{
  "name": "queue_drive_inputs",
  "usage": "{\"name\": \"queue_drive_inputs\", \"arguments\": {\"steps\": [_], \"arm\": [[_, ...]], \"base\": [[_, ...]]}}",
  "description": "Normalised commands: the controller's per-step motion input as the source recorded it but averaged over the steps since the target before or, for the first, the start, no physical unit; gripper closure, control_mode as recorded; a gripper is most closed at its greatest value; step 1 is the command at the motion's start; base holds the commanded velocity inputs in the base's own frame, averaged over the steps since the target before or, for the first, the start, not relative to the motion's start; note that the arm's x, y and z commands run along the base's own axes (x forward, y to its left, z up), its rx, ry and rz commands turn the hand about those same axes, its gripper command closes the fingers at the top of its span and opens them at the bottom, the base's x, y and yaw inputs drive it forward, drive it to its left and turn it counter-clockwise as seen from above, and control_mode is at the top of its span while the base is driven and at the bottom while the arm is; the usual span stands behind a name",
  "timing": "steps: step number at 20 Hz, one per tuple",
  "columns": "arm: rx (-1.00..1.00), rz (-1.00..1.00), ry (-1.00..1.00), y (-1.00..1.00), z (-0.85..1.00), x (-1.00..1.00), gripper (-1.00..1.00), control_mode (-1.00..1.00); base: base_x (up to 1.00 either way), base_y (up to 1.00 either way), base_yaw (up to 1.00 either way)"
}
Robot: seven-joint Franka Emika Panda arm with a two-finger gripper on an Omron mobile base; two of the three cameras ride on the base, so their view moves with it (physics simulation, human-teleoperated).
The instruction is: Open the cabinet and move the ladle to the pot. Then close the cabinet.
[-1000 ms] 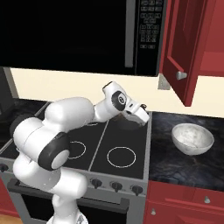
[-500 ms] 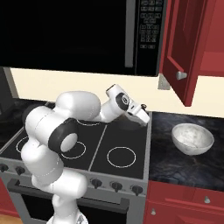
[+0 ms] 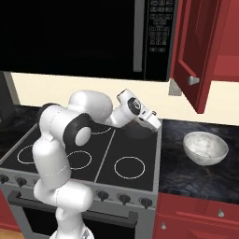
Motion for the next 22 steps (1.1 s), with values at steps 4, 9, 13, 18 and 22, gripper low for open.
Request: {"name": "queue_drive_inputs", "arguments": {"steps": [4, 9, 13, 18, 22], "arm": [[0.00, -0.02, 0.00, 0.00, -0.22, 0.18, 1.00, -1.00], [0.00, -0.03, 0.00, -0.01, -0.19, 0.32, 1.00, -1.00], [0.00, -0.01, 0.01, -0.04, -0.16, 0.33, 1.00, -1.00], [0.00, -0.01, 0.04, -0.01, -0.05, 0.34, 1.00, -1.00], [0.00, -0.01, 0.05, 0.00, -0.04, 0.38, 1.00, -1.00]], "base": [[0.00, 0.00, 0.00], [0.00, 0.00, 0.00], [0.00, 0.00, 0.00], [0.00, 0.00, 0.00], [0.00, 0.00, 0.00]]}}
